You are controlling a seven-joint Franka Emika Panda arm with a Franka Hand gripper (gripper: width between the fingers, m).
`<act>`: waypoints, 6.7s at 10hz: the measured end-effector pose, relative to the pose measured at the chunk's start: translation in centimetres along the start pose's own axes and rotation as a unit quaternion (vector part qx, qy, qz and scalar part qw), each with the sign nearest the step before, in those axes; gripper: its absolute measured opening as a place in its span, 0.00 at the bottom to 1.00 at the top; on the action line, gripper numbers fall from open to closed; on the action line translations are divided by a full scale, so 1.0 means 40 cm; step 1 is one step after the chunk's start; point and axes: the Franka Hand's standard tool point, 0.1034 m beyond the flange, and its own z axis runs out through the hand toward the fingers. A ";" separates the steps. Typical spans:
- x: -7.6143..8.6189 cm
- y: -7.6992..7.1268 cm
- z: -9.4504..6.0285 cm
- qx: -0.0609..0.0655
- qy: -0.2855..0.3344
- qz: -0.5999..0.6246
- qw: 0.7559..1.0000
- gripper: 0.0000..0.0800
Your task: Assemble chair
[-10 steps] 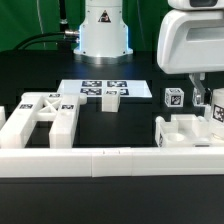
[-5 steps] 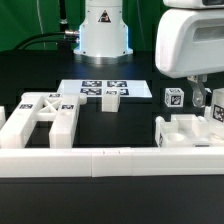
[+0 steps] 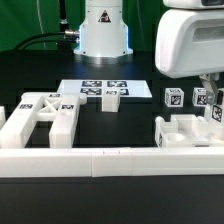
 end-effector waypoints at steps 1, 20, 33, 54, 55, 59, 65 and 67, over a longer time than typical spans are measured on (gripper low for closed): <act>0.000 0.000 0.000 0.001 0.000 0.008 1.000 0.36; -0.008 -0.007 0.004 0.024 0.030 0.585 0.810 0.80; 0.008 0.007 0.005 0.001 0.046 0.128 0.991 0.81; -0.011 -0.004 0.005 0.037 0.036 0.759 0.649 0.36; -0.011 -0.006 0.006 0.037 0.036 0.749 0.660 0.50; -0.010 -0.008 0.004 0.033 0.039 0.663 0.747 0.80; -0.005 -0.015 0.002 0.022 0.047 0.458 0.887 0.81; -0.007 -0.011 0.006 0.019 0.053 0.389 0.919 0.81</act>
Offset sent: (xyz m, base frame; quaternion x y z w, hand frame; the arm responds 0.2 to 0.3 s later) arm -0.0187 -0.0020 -0.0001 -0.0241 0.0341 0.2325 0.9717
